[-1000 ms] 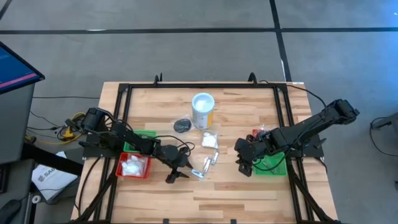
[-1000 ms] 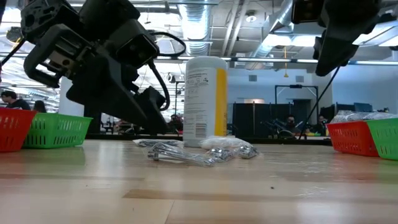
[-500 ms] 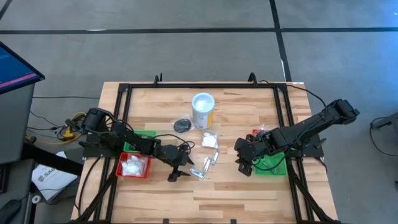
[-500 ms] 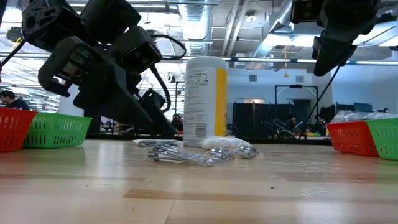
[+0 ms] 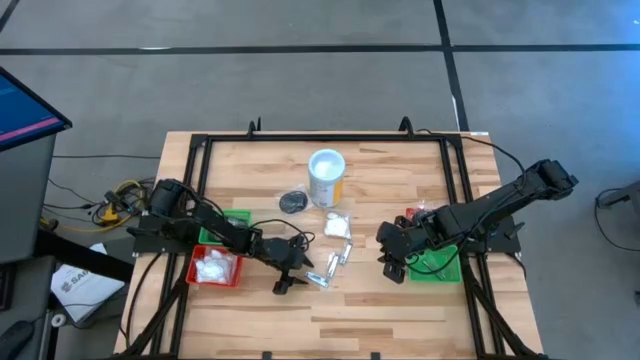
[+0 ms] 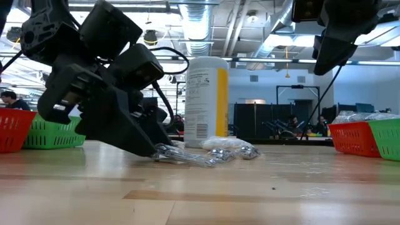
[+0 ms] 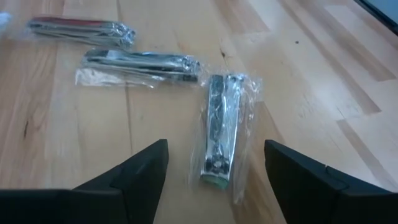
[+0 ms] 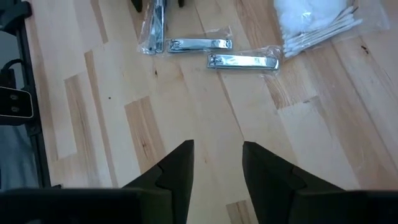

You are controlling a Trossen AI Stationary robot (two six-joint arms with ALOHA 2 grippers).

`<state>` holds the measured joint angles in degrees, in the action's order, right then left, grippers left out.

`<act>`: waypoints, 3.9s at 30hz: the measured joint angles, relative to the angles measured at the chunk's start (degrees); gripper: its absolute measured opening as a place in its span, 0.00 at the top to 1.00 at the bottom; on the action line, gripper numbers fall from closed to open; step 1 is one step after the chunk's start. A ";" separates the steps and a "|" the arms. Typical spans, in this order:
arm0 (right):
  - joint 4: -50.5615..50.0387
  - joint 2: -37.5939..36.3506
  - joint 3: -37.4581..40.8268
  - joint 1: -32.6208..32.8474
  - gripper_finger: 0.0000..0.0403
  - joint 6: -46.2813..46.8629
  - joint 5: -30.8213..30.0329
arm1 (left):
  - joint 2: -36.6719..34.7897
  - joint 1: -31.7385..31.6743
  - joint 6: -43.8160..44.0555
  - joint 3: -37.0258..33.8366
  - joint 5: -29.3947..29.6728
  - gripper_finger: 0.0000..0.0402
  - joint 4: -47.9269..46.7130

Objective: Pick & Place Travel size toiletries
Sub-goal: Put the nail cutter into the right green bin

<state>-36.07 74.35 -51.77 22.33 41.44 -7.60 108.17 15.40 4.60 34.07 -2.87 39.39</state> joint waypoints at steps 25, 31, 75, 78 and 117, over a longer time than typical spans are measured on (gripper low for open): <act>1.04 0.00 -0.01 0.04 0.68 -0.06 0.02 | 1.40 0.39 -2.91 0.17 2.51 0.71 -0.45; 1.04 0.00 0.00 0.02 0.68 -0.06 0.02 | 1.44 0.33 -2.75 0.10 3.45 0.90 -0.48; 10.41 0.02 -0.02 -0.37 0.68 -8.95 0.04 | -18.98 -3.15 -5.86 -0.03 8.02 0.90 0.47; 12.00 0.02 -0.02 -0.77 0.68 -10.29 0.06 | -18.98 -3.62 -5.86 -0.01 8.00 0.90 1.72; 12.89 0.06 0.00 -6.38 0.68 -15.09 0.11 | -4.56 -8.06 -7.64 16.12 5.76 0.90 1.57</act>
<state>-23.18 74.41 -51.77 15.94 26.35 -7.48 103.61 7.34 -3.03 50.19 2.89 40.96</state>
